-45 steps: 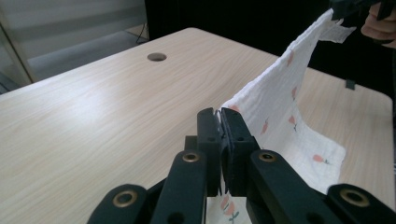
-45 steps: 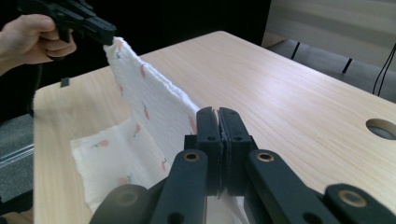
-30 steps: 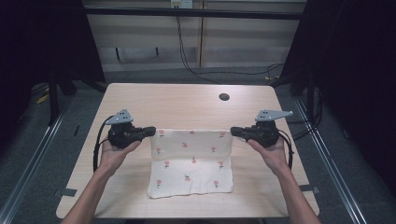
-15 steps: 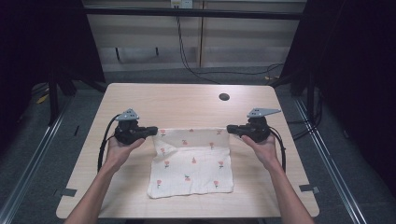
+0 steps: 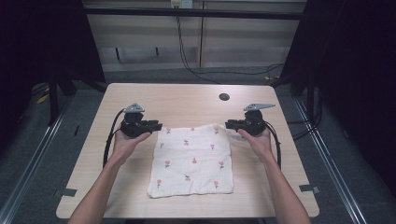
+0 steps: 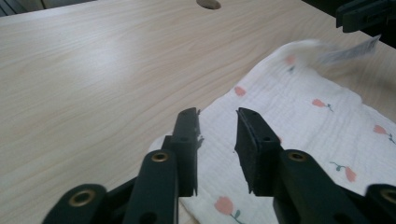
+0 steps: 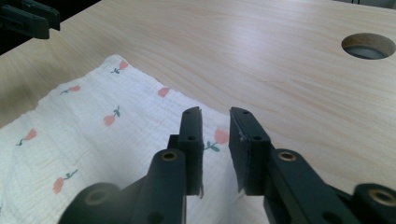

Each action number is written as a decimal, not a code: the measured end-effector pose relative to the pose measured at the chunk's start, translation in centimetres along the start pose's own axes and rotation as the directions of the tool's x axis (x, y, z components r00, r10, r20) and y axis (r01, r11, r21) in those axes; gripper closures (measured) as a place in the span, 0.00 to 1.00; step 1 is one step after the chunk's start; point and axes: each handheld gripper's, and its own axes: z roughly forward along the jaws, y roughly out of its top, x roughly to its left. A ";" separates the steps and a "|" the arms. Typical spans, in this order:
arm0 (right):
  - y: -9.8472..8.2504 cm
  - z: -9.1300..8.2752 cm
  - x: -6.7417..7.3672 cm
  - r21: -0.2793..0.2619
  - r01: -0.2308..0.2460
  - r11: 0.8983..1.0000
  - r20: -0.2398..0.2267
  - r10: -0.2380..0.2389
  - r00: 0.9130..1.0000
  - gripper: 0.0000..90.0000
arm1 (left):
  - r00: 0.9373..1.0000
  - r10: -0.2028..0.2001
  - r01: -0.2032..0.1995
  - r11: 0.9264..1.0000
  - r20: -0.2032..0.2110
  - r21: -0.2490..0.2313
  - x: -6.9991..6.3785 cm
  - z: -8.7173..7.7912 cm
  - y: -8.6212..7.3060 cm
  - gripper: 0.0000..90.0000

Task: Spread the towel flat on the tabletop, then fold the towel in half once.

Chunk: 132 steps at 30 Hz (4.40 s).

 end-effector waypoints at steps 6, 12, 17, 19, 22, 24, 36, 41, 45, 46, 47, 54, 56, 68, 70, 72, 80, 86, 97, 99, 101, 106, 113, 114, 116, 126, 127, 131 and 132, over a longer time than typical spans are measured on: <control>0.1 -1.0 -0.2 0.003 -0.008 1.000 0.015 0.008 1.000 0.70 | 1.000 0.020 -0.020 1.000 0.009 0.023 -0.3 -1.1 -0.8 0.70; 0.3 -2.6 0.9 0.001 0.027 1.000 0.014 -0.027 1.000 0.67 | 1.000 -0.019 0.019 0.999 0.005 0.036 -0.3 -2.1 -1.6 0.75; -0.8 -2.9 2.4 0.042 0.064 0.997 -0.025 -0.063 0.998 0.67 | 1.000 0.005 -0.006 0.998 0.013 0.064 -1.1 -2.7 -3.3 0.73; -1.6 -2.7 3.3 0.071 0.094 0.993 -0.045 -0.091 0.995 0.68 | 0.999 0.019 -0.022 0.996 0.036 0.083 -1.7 -2.9 -4.0 0.72; -3.7 -1.8 5.3 0.149 0.150 0.977 -0.091 -0.137 0.986 0.69 | 0.995 0.064 -0.074 0.988 0.076 0.134 -3.0 -3.0 -5.4 0.72; -4.7 -1.1 6.1 0.193 0.172 0.966 -0.096 -0.156 0.983 0.66 | 0.993 0.085 -0.098 0.981 0.083 0.168 -3.5 -2.8 -6.0 0.76; -7.7 0.0 7.6 0.226 0.273 0.935 -0.043 -0.271 0.962 0.79 | 0.979 0.158 -0.183 0.958 0.128 0.222 -6.1 -0.4 -7.8 0.73; -8.0 -0.5 7.6 0.226 0.242 0.944 -0.067 -0.233 0.970 0.92 | 0.978 0.167 -0.191 0.954 0.121 0.233 -6.4 -0.2 -7.8 0.72; -8.7 -1.6 7.3 0.229 0.212 0.950 -0.079 -0.199 0.977 0.94 | 0.964 0.202 -0.240 0.941 0.174 0.239 -6.9 -0.2 -8.0 0.97; -8.9 -2.0 7.4 0.236 0.215 0.948 -0.081 -0.201 0.976 0.94 | 0.962 0.210 -0.250 0.937 0.176 0.245 -7.1 -0.3 -8.0 0.99; -9.0 -2.2 7.5 0.244 0.226 0.943 -0.078 -0.213 0.974 0.94 | 0.960 0.215 -0.256 0.935 0.181 0.246 -7.4 -0.3 -8.0 0.99; -9.7 -3.3 8.3 0.266 0.226 0.937 -0.109 -0.204 0.973 0.93 | 0.954 0.205 -0.258 0.932 0.217 0.255 -8.1 -0.9 -8.5 1.00; -9.7 -3.4 8.3 0.267 0.224 0.937 -0.101 -0.204 0.974 0.89 | 0.956 0.195 -0.247 0.936 0.217 0.249 -8.1 -1.3 -8.9 1.00; -7.5 -4.3 6.2 0.155 0.153 0.976 -0.025 -0.151 0.988 0.72 | 0.971 0.113 -0.154 0.970 0.211 0.187 -6.8 -1.9 -8.1 0.74; -6.9 -4.1 5.7 0.144 0.140 0.980 -0.011 -0.140 0.990 0.71 | 0.978 0.089 -0.124 0.975 0.188 0.185 -6.2 -1.9 -7.9 0.69; -6.4 -3.8 5.1 0.139 0.132 0.981 0.006 -0.134 0.991 0.71 | 0.983 0.068 -0.100 0.979 0.173 0.179 -5.7 -2.0 -7.8 0.66; -4.6 -2.4 2.7 0.126 0.104 0.987 0.048 -0.110 0.993 0.69 | 0.994 0.052 -0.066 0.988 0.098 0.140 -4.4 -2.3 -6.2 0.58; -3.4 0.0 0.7 0.147 0.081 0.986 0.062 -0.091 0.994 0.67 | 0.994 0.014 -0.029 0.990 0.107 0.138 -3.4 -1.8 -6.1 0.54; -3.7 3.0 -0.5 0.209 0.040 0.977 0.104 -0.063 0.993 0.67 | 0.999 -0.015 0.010 0.992 0.039 0.125 -1.8 -2.3 -6.3 0.48; -3.8 3.0 -0.4 0.213 0.046 0.976 0.096 -0.068 0.993 0.68 | 0.999 -0.016 0.011 0.991 0.036 0.132 -1.4 -2.3 -6.1 0.48; -3.8 3.0 -0.2 0.221 0.064 0.973 0.100 -0.088 0.991 0.75 | 1.000 -0.011 0.008 0.992 0.028 0.124 -1.2 -2.2 -5.6 0.49; -3.8 2.9 -0.1 0.235 0.060 0.970 0.096 -0.085 0.992 0.92 | 0.998 0.040 -0.045 0.994 0.051 0.101 -1.1 -1.3 -4.6 0.67; -3.6 3.1 0.2 0.207 0.043 0.977 0.091 -0.063 0.994 0.94 | 1.000 0.008 -0.011 0.994 0.024 0.113 -0.1 1.3 -3.7 0.67; -3.5 3.1 0.2 0.201 0.048 0.978 0.087 -0.066 0.994 0.94 | 1.000 0.007 -0.010 0.993 0.023 0.119 0.1 1.7 -3.6 0.67; -3.5 3.0 0.2 0.196 0.048 0.979 0.086 -0.066 0.994 0.94 | 1.000 -0.010 0.008 0.993 0.019 0.118 0.4 2.5 -3.6 0.67; -3.8 2.3 0.6 0.161 0.043 0.986 0.077 -0.056 0.996 0.94 | 1.000 0.014 -0.015 0.985 0.003 0.170 0.4 4.7 -3.5 0.60; -3.8 2.3 0.6 0.161 0.043 0.986 0.077 -0.056 0.996 0.94 | 1.000 0.014 -0.015 0.985 0.003 0.170 0.4 4.7 -3.5 0.60; -4.2 2.2 0.4 0.173 0.043 0.984 0.084 -0.058 0.995 0.94 | 1.000 0.030 -0.027 0.985 -0.011 0.172 -0.1 5.3 -3.2 0.59; -4.1 2.1 0.4 0.162 0.039 0.986 0.077 -0.052 0.996 0.94 | 0.998 0.060 -0.055 0.980 -0.020 0.192 -0.2 5.4 -3.2 0.60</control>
